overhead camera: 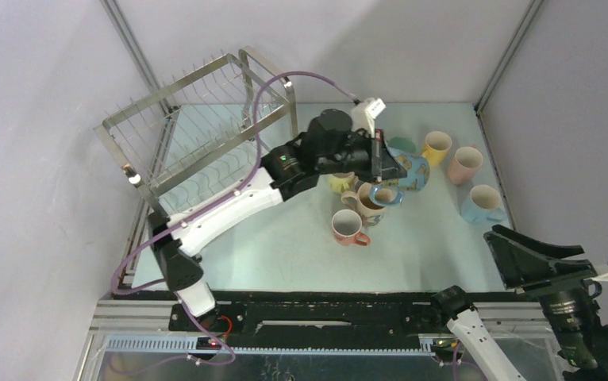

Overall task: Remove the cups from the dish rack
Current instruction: Place the cup at the center of the board.

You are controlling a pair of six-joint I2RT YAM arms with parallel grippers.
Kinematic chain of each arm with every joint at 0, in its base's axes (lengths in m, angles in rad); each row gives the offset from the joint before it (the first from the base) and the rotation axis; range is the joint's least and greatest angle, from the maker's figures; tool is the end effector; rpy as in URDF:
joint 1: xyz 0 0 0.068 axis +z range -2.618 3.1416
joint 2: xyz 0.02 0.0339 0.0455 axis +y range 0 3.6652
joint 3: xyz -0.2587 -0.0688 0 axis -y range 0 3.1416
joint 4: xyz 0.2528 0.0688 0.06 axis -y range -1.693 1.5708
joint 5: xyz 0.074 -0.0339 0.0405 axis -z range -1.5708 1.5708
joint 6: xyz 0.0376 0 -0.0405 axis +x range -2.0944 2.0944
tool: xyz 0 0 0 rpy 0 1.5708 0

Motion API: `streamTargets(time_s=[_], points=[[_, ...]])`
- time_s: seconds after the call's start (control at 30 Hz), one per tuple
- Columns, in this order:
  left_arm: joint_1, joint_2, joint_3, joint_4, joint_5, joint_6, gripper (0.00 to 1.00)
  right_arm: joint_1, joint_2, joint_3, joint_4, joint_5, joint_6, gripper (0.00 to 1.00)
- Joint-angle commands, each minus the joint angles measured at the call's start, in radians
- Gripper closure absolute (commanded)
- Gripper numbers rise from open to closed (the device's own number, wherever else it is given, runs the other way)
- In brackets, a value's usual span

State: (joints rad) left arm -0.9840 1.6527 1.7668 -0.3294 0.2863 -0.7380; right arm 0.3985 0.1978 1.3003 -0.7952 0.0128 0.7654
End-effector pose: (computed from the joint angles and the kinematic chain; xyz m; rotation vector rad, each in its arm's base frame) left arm 0.2088 -0.3332 0.4362 0.4819 1.9822 -1.4275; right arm -0.0613 -0.0263 0.4508 0.2536 1.3034 0.9902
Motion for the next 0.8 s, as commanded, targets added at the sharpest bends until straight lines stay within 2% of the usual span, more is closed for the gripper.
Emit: streamTargets(time_s=[0.0,0.27,0.77], points=[[-0.061,0.09,0.244,-0.091,-0.046,0.179,1.0,0.0,0.067,0.054,-0.041,0.137,-0.046,0.01],[-0.146,0.398,0.676,-0.393,-0.16,0.324,1.0,0.0,0.147,0.066,0.056,0.043,-0.009,0.0],[-0.228,0.595,0.763,-0.487,-0.354,0.529,1.0,0.001,0.158,0.089,0.082,0.028,0.009,0.0]])
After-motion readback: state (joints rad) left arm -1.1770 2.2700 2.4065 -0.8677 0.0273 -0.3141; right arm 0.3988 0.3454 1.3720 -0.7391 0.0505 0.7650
